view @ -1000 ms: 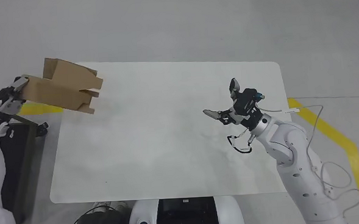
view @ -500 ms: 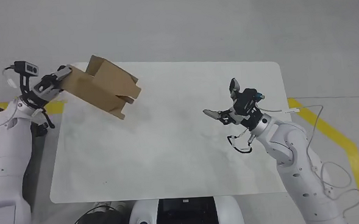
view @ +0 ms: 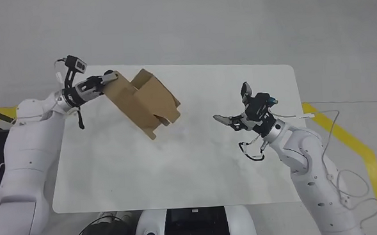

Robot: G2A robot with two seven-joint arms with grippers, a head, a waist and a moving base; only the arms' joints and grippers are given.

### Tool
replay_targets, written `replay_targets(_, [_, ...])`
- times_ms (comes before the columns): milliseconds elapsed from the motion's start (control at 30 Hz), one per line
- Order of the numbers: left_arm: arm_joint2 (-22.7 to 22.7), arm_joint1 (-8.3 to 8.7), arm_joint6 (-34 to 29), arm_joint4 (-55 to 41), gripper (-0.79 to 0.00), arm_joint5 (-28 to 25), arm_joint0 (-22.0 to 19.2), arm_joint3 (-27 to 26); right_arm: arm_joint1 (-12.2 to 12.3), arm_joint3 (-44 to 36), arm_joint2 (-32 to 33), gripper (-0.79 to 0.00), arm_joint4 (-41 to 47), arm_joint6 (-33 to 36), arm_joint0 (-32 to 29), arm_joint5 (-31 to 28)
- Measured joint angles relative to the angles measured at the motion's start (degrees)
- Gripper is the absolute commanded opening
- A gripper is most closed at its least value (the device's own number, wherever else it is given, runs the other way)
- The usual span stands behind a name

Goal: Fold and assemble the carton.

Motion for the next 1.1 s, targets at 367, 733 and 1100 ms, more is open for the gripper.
replay_targets(367, [4.56,-1.70,0.54,0.89,-0.785,2.40,1.18,-7.03,0.39,0.30,-0.17,0.000,-0.22,-1.18,-1.83,-1.24])
replay_targets(733, [5.35,-2.87,1.59,-1.80,-0.785,3.74,0.42,-6.62,0.56,6.21,-3.72,0.000,10.75,1.49,0.18,-11.59])
replay_targets(1100, [5.12,-3.40,1.57,-1.29,-0.785,3.68,0.22,-5.38,0.22,7.29,-6.79,0.000,11.86,0.17,3.58,-10.43])
